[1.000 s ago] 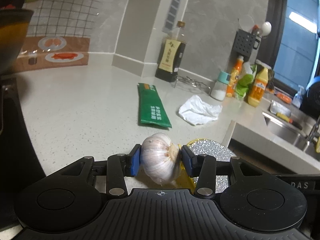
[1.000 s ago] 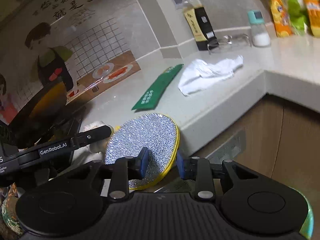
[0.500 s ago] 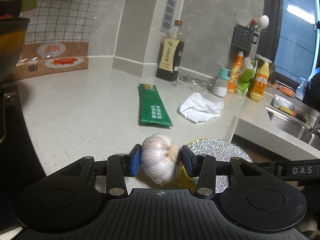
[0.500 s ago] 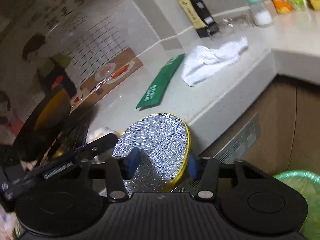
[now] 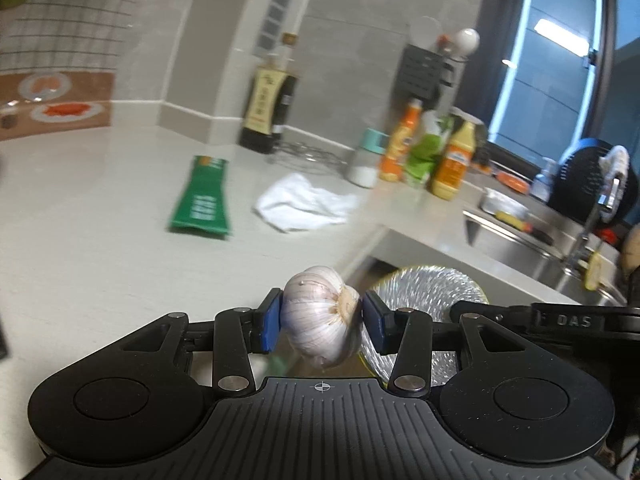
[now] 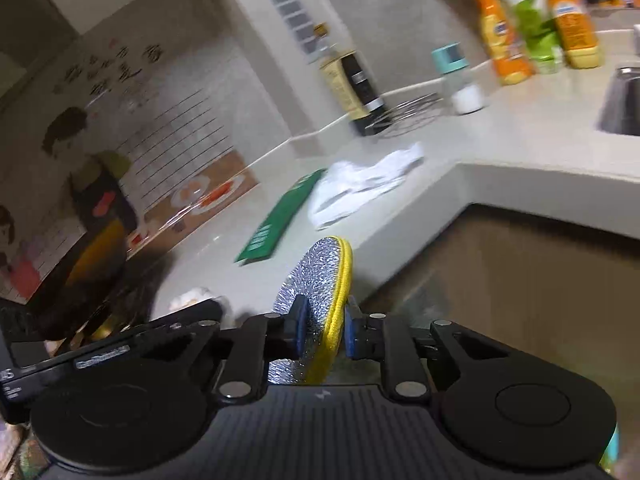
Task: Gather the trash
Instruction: 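Lower the garlic and sponge into the bin while opening both grippers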
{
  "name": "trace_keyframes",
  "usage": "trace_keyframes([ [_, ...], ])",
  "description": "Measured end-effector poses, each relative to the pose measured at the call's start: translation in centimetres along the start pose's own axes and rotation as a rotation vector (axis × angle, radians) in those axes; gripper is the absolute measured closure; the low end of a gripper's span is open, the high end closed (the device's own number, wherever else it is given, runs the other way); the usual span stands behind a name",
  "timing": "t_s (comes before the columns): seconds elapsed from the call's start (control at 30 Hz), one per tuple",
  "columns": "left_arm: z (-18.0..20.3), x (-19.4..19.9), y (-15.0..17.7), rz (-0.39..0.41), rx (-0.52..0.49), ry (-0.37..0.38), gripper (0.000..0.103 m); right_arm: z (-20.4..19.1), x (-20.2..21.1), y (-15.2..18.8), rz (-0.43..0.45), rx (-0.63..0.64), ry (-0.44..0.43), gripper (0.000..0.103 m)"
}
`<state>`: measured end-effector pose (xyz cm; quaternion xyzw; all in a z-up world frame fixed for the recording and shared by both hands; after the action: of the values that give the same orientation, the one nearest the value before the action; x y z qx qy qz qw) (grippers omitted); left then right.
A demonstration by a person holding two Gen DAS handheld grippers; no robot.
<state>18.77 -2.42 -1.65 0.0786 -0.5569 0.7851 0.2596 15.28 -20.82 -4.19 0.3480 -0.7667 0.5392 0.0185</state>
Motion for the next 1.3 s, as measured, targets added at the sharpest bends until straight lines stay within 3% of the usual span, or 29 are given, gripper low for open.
trace_keyframes([
  [0.17,2.2,-2.8,2.2,-0.097,0.008,0.073,0.055,4.0,2.8,0.7,0.037,-0.038,0.068,0.088],
  [0.27,3.7,-5.8,4.8,-0.2,0.001,0.097,0.055,7.1,3.9,1.8,0.031,-0.057,0.126,0.088],
  [0.37,4.5,-10.0,8.5,-0.366,0.002,0.107,0.055,9.9,4.3,3.2,0.006,-0.021,0.245,0.088],
  [0.53,4.0,-18.8,16.7,-0.663,0.069,0.034,0.055,15.4,3.4,6.6,-0.089,-0.016,0.336,0.088],
  [0.73,3.0,-27.5,25.4,-0.896,0.115,-0.104,0.055,20.8,1.5,10.8,-0.228,-0.064,0.349,0.088],
  [0.83,2.5,-30.2,28.1,-0.936,0.19,-0.122,0.055,22.9,0.8,12.9,-0.283,-0.097,0.345,0.088],
  [0.97,2.4,-32.5,29.2,-0.923,0.182,-0.142,0.059,25.5,0.3,14.9,-0.326,-0.171,0.344,0.088],
  [1.17,2.0,-32.1,27.3,-0.836,0.234,-0.099,0.059,27.4,-0.9,16.5,-0.353,-0.231,0.345,0.088],
  [1.3,2.4,-29.7,24.9,-0.784,0.224,-0.064,0.059,27.1,-2.7,16.6,-0.377,-0.224,0.325,0.088],
])
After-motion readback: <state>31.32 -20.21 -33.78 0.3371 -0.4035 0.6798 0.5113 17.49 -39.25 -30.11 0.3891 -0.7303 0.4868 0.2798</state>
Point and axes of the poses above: each gripper's, at about its wrist camera, not at the fingertips, and x roughly against the way its jaws point, z to its right, y to its underside, the point moved 4 cm from there along -x, roughly the way its jaws point, and after that the axes turned 6 degrees about x, right-handed, at the moved point
